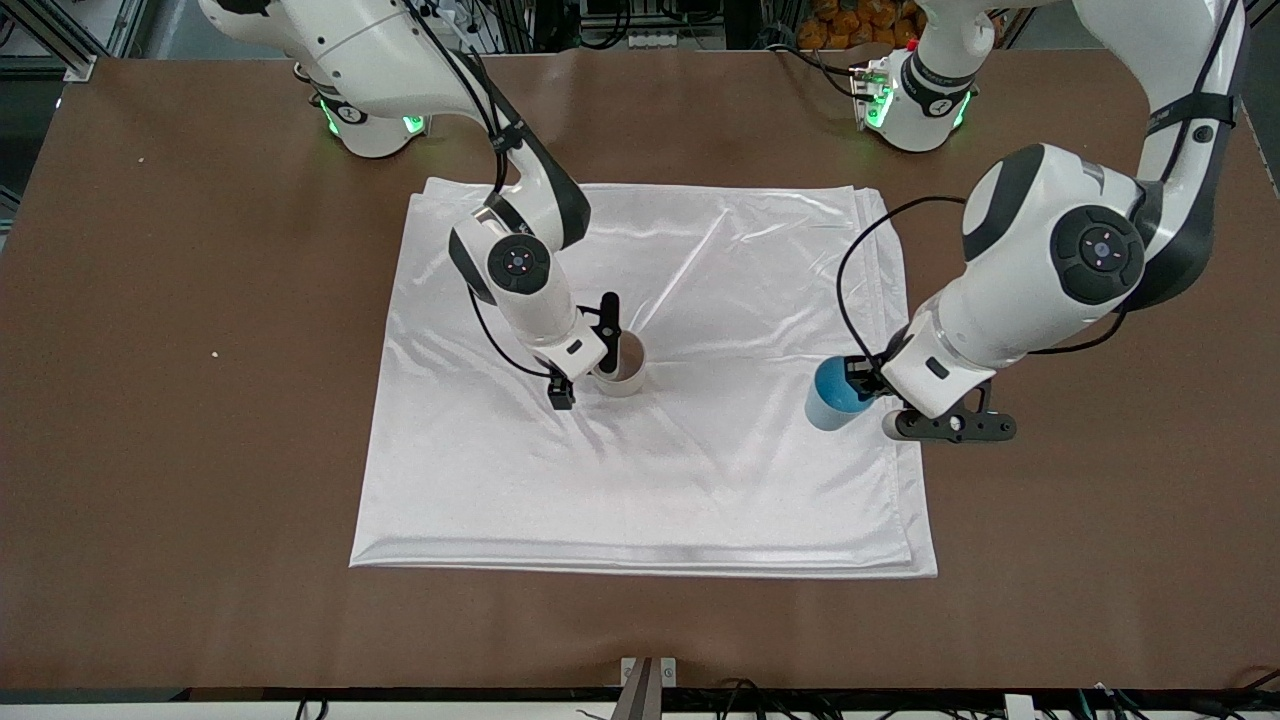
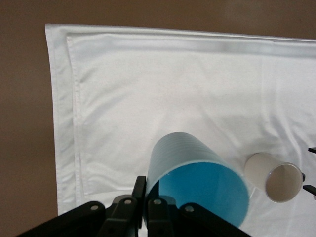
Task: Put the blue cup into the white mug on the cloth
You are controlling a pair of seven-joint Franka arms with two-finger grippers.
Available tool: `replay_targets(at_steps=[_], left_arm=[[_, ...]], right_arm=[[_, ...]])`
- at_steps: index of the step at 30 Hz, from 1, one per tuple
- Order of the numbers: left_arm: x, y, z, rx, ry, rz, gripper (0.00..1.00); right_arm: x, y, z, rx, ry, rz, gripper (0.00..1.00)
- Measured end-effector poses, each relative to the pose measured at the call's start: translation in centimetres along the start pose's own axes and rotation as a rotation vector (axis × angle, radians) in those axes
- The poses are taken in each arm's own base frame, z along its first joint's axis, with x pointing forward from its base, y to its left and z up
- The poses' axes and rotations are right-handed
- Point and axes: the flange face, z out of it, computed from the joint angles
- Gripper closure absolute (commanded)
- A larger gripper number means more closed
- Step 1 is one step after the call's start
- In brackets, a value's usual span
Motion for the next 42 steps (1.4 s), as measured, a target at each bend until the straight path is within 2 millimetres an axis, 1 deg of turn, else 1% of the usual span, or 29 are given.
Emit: replay_targets(at_steps=[2,5,9,14,16,22,25,27,31,35,38,40,42], left_arm=[[-0.5,1.2,-0.1,-0.008,-0.003,-0.020,1.00],[-1.4,3.2,-0.1,-0.022,-0.009,-0.056,1.00],[-2.8,5.8,-0.3,-0.038,-0.020,-0.090,1.00],[-4.3,8.6,0.0,-0.045,-0.032,-0.104,1.00],[-5.2,10.1,0.2,-0.044,-0.039,-0.111,1.00],[-8.3,15.2,1.3,-0.046,-0.054,-0.119,1.00],[-9.2,17.1,1.9,-0.066,-0.044,-0.121,1.00],[-9.6,18.3,2.5,-0.086,-0.034,-0.122,1.00],[-10.8,20.8,4.3,-0.103,-0.025,-0.118,1.00],[-12.4,23.1,7.1,-0.071,-0.018,-0.086,1.00],[-13.2,24.4,9.3,-0.066,-0.024,-0.066,1.00],[-13.4,24.9,10.9,-0.069,-0.026,-0.059,1.00],[-13.3,25.1,12.3,-0.072,-0.026,-0.059,1.00]], right_arm=[[-0.7,0.5,-1.6,0.013,-0.010,0.013,0.00],[-2.2,1.3,-4.6,0.035,-0.025,0.038,0.00],[-4.7,2.1,-9.3,0.057,-0.038,0.076,0.00],[-8.9,3.0,-15.7,0.065,-0.040,0.139,0.00],[-10.5,3.2,-18.1,0.062,-0.037,0.163,0.00],[-15.0,2.5,-24.9,0.062,-0.037,0.283,0.00],[-17.4,1.9,-28.1,0.054,-0.038,0.348,0.00],[-18.9,1.6,-29.9,0.050,-0.039,0.405,0.00],[-22.1,0.9,-32.9,0.038,-0.037,0.511,0.00],[-25.3,0.3,-35.2,0.024,-0.035,0.606,0.00],[-27.9,0.0,-36.2,0.021,-0.035,0.673,0.00],[-29.9,-0.1,-36.6,0.016,-0.033,0.731,0.00],[-31.5,-0.2,-36.9,0.012,-0.032,0.797,0.00]])
